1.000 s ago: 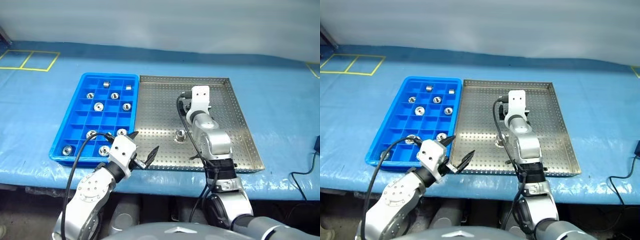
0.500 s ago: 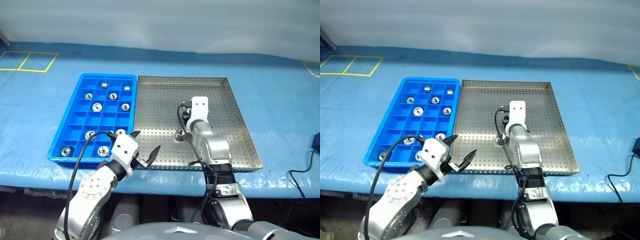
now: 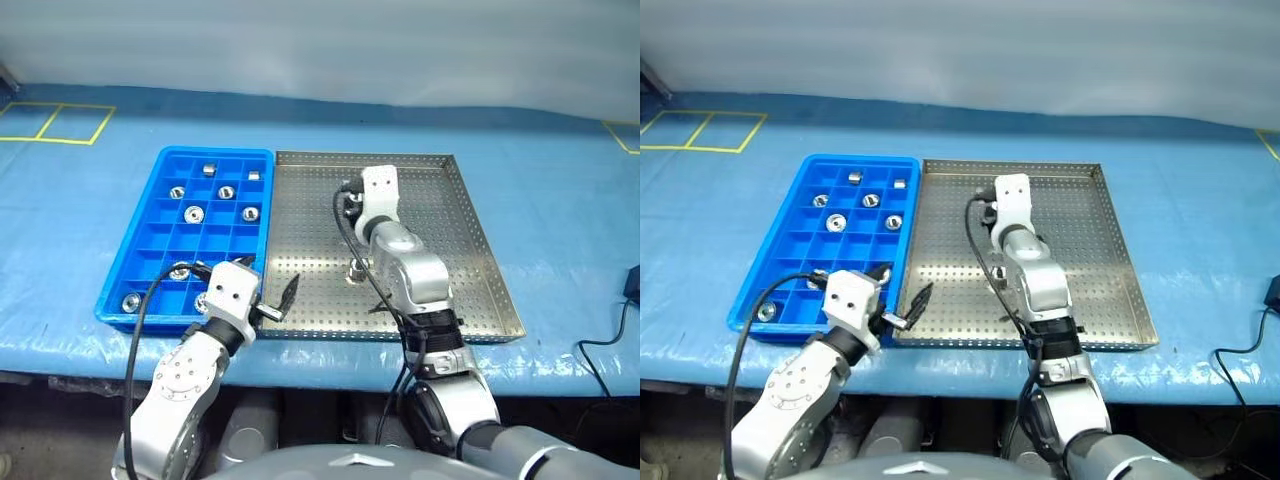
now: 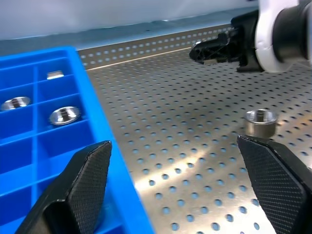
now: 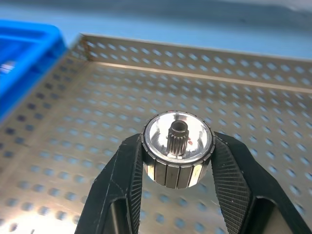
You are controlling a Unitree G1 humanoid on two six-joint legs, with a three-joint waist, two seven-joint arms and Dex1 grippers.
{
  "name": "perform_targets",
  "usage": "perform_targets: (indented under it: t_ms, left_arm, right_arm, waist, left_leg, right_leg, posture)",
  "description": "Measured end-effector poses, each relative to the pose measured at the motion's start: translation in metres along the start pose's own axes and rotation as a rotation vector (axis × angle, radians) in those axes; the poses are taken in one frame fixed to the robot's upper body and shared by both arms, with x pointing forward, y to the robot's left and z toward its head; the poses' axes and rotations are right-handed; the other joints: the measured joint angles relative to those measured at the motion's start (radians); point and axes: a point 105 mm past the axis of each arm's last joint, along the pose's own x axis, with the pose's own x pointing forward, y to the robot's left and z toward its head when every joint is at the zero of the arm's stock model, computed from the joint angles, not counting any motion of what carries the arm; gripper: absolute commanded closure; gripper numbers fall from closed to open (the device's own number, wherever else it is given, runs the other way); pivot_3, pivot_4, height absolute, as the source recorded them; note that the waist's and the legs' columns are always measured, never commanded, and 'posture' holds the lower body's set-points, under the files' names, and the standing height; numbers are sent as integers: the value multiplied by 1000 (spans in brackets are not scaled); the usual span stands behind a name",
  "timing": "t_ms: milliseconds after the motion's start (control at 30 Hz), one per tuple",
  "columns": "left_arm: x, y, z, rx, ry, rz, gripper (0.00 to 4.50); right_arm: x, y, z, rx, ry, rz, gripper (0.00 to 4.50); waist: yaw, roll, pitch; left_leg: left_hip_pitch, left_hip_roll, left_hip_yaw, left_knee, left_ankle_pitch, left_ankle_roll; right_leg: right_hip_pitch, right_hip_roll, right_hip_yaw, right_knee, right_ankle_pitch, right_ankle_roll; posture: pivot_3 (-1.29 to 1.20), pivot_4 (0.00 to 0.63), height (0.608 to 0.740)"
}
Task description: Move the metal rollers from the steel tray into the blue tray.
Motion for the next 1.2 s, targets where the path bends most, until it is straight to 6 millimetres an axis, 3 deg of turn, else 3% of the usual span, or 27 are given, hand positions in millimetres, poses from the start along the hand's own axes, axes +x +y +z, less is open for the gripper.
perform_targets:
  t_ms: [233,467,800,1033,1200]
  left_arm:
    - [-22,41,4,14,-15,262,0]
    - [-40,51,2,5,3,352,0]
    - [-35,46,9,7,-30,324,0]
    - [-29,40,16,9,-61,280,0]
    - [-27,38,16,5,-63,259,0]
  right_arm:
    - [0,64,19,-40,-67,255,2827]
    - [-1,95,3,-98,-17,381,2827]
    - [0,99,-5,-100,3,395,2827]
    - [0,87,-23,-66,51,350,2827]
    - [1,81,-25,-65,55,330,2827]
  waist:
    - [60,0,0]
    - [157,0,0]
    - [274,0,0]
    - [298,0,0]
    - [299,0,0]
  left_leg:
    - [-1,-1,-1,0,0,0]
    - [-1,0,-1,0,0,-1]
    - [-3,0,0,0,0,-2]
    - [-3,-1,1,0,0,-2]
    - [-3,-1,1,0,-1,-3]
  right_leg:
    - [0,-1,-1,-1,0,1]
    - [-1,-1,-2,-2,-2,2]
    - [-2,-1,-4,-2,-3,2]
    - [-2,0,-5,-2,-2,2]
    - [-2,0,-9,-2,-3,1]
  posture:
    - [547,150,740]
    - [582,150,740]
    - [535,150,740]
    - [510,150,740]
    - [492,150,740]
